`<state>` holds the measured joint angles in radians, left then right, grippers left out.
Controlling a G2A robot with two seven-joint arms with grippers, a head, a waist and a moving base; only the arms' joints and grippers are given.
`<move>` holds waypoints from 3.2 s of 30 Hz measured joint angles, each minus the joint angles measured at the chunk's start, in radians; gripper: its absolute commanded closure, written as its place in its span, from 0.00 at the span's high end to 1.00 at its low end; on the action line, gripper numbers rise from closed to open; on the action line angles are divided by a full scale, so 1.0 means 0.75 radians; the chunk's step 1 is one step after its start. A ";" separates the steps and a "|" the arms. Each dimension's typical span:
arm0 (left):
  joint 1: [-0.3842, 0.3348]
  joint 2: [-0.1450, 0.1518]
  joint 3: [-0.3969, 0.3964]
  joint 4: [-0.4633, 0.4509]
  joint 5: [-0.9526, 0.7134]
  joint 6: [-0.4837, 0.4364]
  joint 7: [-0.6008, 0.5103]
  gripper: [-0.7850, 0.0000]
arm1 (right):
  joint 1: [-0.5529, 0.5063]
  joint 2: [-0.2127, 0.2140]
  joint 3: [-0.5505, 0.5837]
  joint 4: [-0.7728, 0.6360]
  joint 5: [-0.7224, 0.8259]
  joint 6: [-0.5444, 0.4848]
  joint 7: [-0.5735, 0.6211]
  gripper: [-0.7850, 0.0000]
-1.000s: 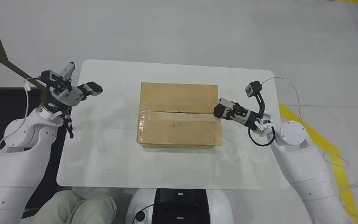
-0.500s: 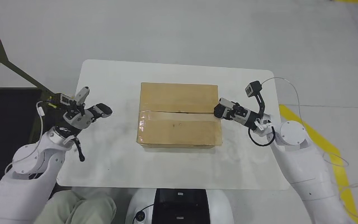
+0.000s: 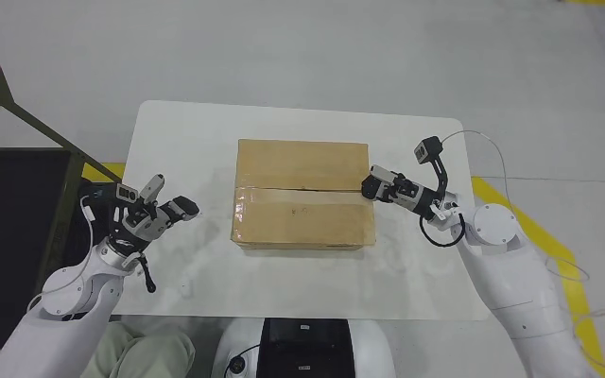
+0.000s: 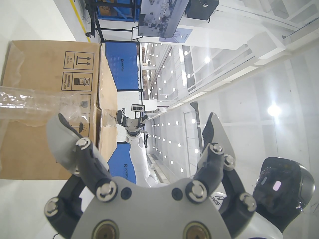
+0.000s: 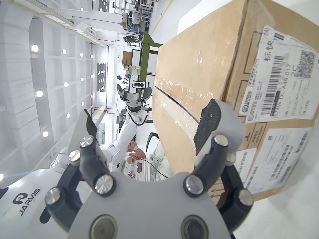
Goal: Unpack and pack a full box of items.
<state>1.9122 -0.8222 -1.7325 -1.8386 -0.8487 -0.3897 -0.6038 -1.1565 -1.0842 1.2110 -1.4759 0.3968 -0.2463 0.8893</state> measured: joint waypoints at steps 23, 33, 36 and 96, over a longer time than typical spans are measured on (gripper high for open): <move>0.287 -0.063 0.028 -0.140 0.162 -0.110 0.242 1.00 | 0.000 0.000 0.000 0.000 0.000 0.000 0.000 1.00; 0.178 -0.104 0.191 -0.016 0.342 -0.143 0.430 1.00 | 0.000 0.000 0.000 0.000 0.000 0.000 0.000 1.00; 0.108 -0.117 0.252 0.048 0.375 -0.143 0.464 1.00 | 0.000 0.000 0.000 0.000 0.000 0.000 0.000 1.00; -0.468 -0.329 0.487 0.222 0.417 -0.368 0.754 1.00 | 0.000 0.000 0.000 0.000 0.000 0.000 0.000 1.00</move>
<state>1.5611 -1.0692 -1.3673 -1.6722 -0.5361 -0.6657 -0.0381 -1.1565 -1.0842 1.2110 -1.4759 0.3968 -0.2463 0.8893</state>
